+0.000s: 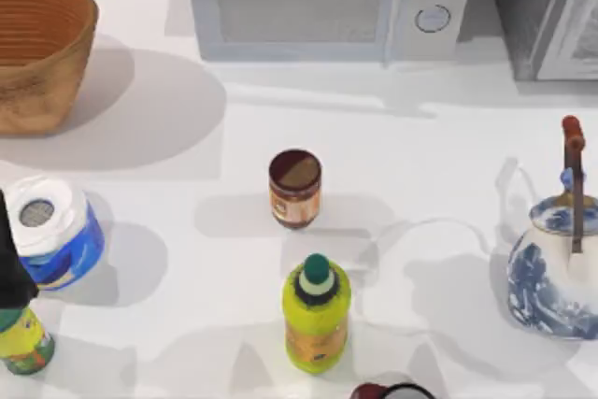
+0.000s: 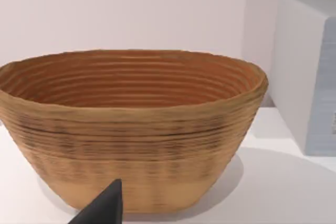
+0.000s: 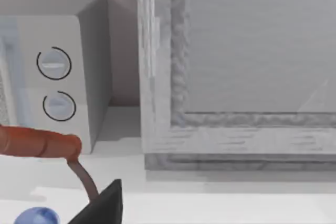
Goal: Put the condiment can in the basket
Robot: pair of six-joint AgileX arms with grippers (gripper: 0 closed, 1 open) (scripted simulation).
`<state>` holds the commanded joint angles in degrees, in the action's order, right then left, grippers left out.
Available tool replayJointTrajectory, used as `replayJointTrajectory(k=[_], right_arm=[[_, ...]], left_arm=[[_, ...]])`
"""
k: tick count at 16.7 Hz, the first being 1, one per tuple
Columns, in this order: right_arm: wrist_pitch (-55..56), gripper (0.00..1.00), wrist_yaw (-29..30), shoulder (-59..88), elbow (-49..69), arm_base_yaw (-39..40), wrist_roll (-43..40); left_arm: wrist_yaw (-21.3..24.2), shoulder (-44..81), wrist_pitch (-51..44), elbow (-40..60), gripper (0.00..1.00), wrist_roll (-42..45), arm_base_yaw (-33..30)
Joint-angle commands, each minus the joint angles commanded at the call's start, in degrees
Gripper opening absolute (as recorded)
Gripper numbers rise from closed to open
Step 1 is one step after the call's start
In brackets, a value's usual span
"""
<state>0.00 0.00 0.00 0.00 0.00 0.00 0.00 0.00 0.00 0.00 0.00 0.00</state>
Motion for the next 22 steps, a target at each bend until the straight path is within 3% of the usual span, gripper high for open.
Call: replayJointTrajectory(k=[4, 8, 22], right_arm=[[0.0, 1.0, 0.0, 0.0, 0.0, 0.0, 0.0], [0.0, 1.0, 0.0, 0.0, 0.0, 0.0, 0.0], [0.0, 1.0, 0.0, 0.0, 0.0, 0.0, 0.0]], left_arm=[[1.19, 1.56, 0.73, 1.59, 1.0, 0.61, -0.2], [7.88, 12.01, 2.33, 8.26, 1.0, 4.69, -1.27], [47.39, 90.69, 4.97, 41.56, 1.0, 39.08, -8.75]])
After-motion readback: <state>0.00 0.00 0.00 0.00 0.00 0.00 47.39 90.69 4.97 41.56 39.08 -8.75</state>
